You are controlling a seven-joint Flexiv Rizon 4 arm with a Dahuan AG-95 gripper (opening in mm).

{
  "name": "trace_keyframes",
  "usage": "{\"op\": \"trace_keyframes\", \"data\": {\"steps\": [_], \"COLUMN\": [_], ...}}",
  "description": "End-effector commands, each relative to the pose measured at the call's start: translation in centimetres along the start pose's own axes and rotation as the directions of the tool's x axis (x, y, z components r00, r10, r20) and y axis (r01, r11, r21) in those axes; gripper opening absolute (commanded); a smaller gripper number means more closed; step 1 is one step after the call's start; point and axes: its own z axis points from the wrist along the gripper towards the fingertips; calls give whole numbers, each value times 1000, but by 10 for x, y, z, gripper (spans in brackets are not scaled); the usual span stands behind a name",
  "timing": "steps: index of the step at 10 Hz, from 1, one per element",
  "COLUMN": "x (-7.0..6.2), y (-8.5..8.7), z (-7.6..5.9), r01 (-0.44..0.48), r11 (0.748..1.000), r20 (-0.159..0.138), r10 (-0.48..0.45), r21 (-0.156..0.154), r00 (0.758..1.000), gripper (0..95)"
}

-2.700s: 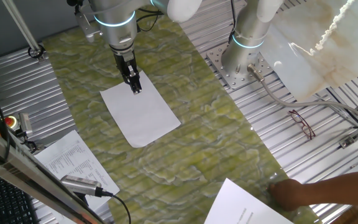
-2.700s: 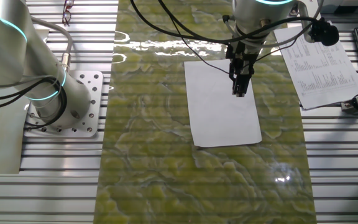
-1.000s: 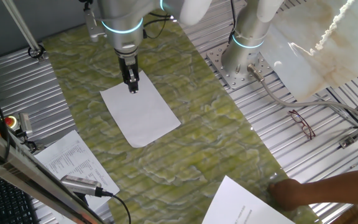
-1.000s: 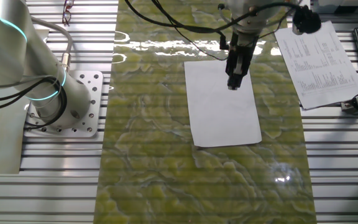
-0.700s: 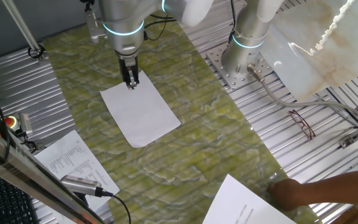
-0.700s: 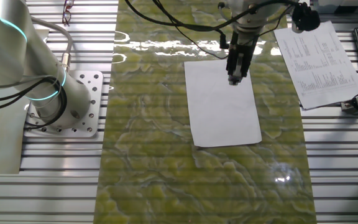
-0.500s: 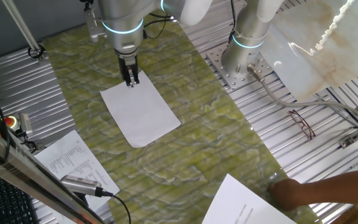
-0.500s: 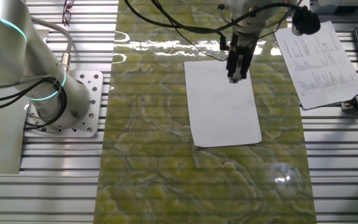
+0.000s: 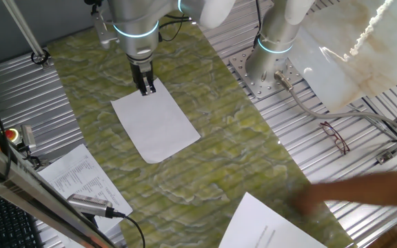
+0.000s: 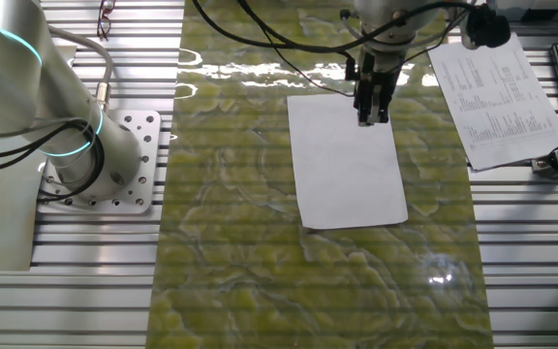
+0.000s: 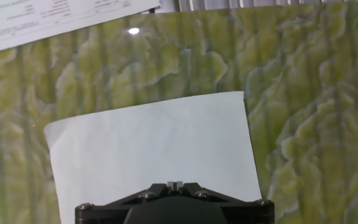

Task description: Flip over and spread out the paper that is laid flat on the table

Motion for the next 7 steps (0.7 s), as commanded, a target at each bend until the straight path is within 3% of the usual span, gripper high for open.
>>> {"op": "trace_keyframes", "data": {"steps": [1,3,7], "x": [0,0,0], "y": [0,0,0], "z": [0,0,0], "r01": [21,49,65], "r11": [1000,999,998], "r20": [3,13,5], "r10": [-21,-49,-64], "r21": [-5,-4,-7], "r00": [1000,999,998], "gripper": [0,0,0]}}
